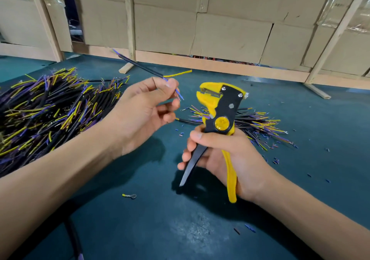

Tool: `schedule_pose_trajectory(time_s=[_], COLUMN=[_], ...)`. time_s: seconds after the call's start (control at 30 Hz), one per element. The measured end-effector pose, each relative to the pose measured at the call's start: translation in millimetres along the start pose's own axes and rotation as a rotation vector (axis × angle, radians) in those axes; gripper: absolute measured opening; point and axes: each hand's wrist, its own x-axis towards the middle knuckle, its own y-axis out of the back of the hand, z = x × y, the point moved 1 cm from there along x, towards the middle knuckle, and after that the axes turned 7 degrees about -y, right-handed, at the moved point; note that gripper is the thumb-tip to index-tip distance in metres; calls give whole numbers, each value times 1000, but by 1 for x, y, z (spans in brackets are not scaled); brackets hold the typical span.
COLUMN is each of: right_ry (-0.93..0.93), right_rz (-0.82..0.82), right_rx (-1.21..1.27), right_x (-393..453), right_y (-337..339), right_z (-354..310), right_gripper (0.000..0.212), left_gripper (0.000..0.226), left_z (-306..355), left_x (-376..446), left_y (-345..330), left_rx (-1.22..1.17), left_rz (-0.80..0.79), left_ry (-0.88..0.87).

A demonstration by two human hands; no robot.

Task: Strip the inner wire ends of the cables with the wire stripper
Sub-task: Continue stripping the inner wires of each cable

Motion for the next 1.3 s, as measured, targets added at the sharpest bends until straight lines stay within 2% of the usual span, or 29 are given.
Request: schedule_pose_trajectory(time_s=[0.17, 0.33, 0.47, 0.6, 0.7, 0.8, 0.97, 1.03, 1.1, 1.13, 1.17, 1.23, 1.3], right_ry=[-44, -36, 90, 266, 333, 356, 225, 203, 225, 242, 257, 268, 240], right_rz=[-76, -152, 49, 260, 287, 295, 289, 310, 362, 386, 403, 413, 387], right_rx=[24, 33, 59, -30, -36, -67, -135, -153, -179, -202, -229, -274, -289], right_x=[-4, -6, -2, 2, 3, 3, 4, 4, 4, 3, 2, 1, 0], right_y=[-5, -9, -8, 1, 8, 15, 20, 19, 19, 19, 20, 21, 21], right_z=[1, 3, 4, -2, -7, -10, -12, -11, -13, -15, -17, -20, -21], right_gripper=[7, 7, 7, 7, 5, 10, 18, 15, 12, 13, 14, 17, 21], left_gripper=[13, 14, 13, 14, 21, 12, 15, 27, 51, 57, 55, 36, 13], left_z=[0, 0, -3, -12, -18, -21, -24, -22, -23, -21, -16, -6, -2], left_x=[-5, -8, -10, -12, -13, -13, -14, -15, -18, -20, -21, -22, -15], left_y=[-12, -14, -16, -18, -19, -17, -17, -17, -12, -11, -12, -12, -10], left_rx=[-55, -24, 1, 66, 135, 233, 292, 449, 942, 1207, 1352, 1342, 1300], left_rz=[8, 23, 9, -72, -114, -159, -113, -81, -62, -48, -36, -150, -374], left_ry=[-88, -95, -108, -108, -116, -138, -106, -101, -225, -371, -560, -855, -1016])
